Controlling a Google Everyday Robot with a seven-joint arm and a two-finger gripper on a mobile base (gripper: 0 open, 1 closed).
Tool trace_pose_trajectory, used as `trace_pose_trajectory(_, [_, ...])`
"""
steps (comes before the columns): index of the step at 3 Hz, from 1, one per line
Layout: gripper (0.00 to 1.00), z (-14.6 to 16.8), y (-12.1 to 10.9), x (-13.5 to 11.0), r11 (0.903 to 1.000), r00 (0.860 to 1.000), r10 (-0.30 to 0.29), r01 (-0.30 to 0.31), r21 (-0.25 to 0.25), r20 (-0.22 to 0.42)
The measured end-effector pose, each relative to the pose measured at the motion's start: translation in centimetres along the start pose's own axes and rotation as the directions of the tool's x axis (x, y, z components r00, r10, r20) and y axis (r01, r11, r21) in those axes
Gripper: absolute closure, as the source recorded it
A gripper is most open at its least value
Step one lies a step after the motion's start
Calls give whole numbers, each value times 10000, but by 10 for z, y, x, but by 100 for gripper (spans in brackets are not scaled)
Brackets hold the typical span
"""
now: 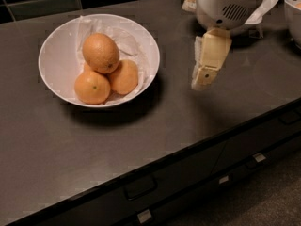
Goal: Pick orange from white bowl
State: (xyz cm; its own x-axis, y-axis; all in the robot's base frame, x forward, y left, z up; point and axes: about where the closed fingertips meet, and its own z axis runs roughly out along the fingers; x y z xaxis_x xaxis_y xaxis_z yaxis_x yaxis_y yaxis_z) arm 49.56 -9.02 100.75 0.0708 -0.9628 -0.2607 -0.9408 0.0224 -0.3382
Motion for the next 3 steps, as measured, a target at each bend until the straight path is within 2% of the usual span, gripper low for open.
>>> trace_pose_trajectory(2, [0,28,-16,-55,9919,9908,-1186,1213,-385,646])
trace_pose_trajectory(3, [0,47,-20,-75,9891,9830,-1369,1424,-376,1223])
